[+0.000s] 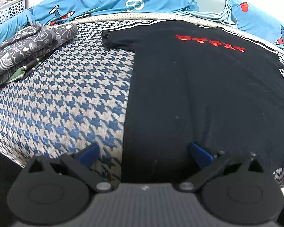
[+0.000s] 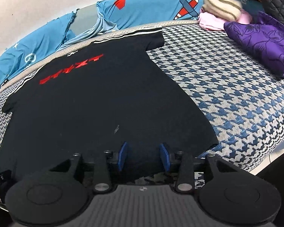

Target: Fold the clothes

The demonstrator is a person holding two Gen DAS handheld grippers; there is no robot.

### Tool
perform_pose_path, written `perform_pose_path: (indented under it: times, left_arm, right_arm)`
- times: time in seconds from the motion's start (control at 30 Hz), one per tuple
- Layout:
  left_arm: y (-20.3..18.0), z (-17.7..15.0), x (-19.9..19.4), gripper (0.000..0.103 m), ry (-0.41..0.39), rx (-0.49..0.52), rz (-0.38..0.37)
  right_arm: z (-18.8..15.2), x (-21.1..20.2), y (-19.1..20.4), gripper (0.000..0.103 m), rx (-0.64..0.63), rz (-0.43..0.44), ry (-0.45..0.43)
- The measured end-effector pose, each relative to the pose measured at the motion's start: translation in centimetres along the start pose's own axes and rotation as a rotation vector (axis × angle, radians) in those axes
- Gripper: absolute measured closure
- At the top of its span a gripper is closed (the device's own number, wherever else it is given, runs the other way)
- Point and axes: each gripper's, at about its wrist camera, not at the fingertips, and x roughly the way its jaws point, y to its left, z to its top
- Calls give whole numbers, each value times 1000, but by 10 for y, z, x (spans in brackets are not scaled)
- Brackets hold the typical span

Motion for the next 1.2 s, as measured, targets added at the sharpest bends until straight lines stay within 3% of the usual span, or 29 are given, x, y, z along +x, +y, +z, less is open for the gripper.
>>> perform_pose_path:
  times: [0.2,0.3,0.4,0.5,0.6,0.97,1.2]
  left_arm:
    - [-3,-5,-5,0,14,9,-5]
    - [-11,-8,-12,0,10,45,-47]
    - [-21,-10,-24,0,-39,82,-66]
    - [-27,-3,-31,0,-90,93,-79]
    - [-35,8,-25,0,-76,92,-113]
    - [-65,38,11,0,-33,91,-139]
    - [-78,38,27,0,-20,128,-109]
  right_arm:
    - [-4,0,-5,59,1,-2,21]
    - [-8,-1,-8,56,13,2,50]
    - [-11,-2,-13,56,46,12,75]
    - [-8,-11,-15,56,59,10,20]
    - [-5,-16,-10,56,34,34,-37]
    - [11,7,17,56,-38,81,-71]
    - [9,22,35,56,-152,36,-92]
